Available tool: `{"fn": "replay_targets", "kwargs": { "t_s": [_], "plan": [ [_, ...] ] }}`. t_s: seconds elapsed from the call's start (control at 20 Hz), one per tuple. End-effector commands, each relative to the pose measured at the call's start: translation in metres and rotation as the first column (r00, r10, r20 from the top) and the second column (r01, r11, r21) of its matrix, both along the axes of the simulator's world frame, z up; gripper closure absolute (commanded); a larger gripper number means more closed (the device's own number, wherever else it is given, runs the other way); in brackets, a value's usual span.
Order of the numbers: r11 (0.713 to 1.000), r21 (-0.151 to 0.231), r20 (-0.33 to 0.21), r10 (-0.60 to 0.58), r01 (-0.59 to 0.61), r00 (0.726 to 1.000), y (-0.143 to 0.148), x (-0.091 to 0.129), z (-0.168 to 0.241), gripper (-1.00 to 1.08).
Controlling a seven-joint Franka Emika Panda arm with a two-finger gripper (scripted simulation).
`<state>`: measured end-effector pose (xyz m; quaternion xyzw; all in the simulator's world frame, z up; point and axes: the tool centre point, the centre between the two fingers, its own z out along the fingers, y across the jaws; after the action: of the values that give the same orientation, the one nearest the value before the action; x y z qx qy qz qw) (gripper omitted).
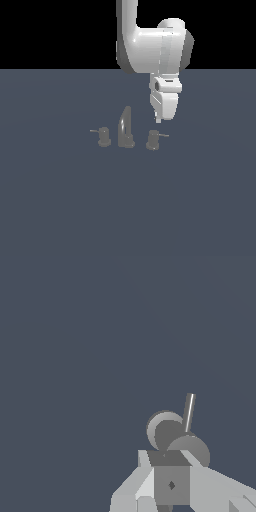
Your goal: Turn on the faucet by rotating a designated handle.
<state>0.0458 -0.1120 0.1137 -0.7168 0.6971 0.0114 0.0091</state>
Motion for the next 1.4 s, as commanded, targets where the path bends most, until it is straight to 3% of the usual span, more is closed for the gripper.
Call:
{"fn": "replay_targets", "kwargs": {
  "t_s": [0.0, 0.35, 0.75, 1.25, 1.35],
  "plan": [
    [0.998, -0.010, 0.001, -0.054, 0.054, 0.999, -0.007, 0.003, -0.017, 1.08],
    [0.990, -0.026, 0.003, -0.139, 0.139, 0.990, -0.018, 0.005, -0.046, 1.08],
    [0.988, -0.029, 0.003, -0.150, 0.150, 0.989, -0.019, 0.004, -0.050, 1.08],
    [0.988, -0.029, 0.003, -0.151, 0.151, 0.989, -0.032, -0.028, -0.050, 1.08],
    [0.989, -0.029, 0.013, -0.145, 0.145, 0.989, -0.028, -0.020, -0.050, 1.08]
  ]
}}
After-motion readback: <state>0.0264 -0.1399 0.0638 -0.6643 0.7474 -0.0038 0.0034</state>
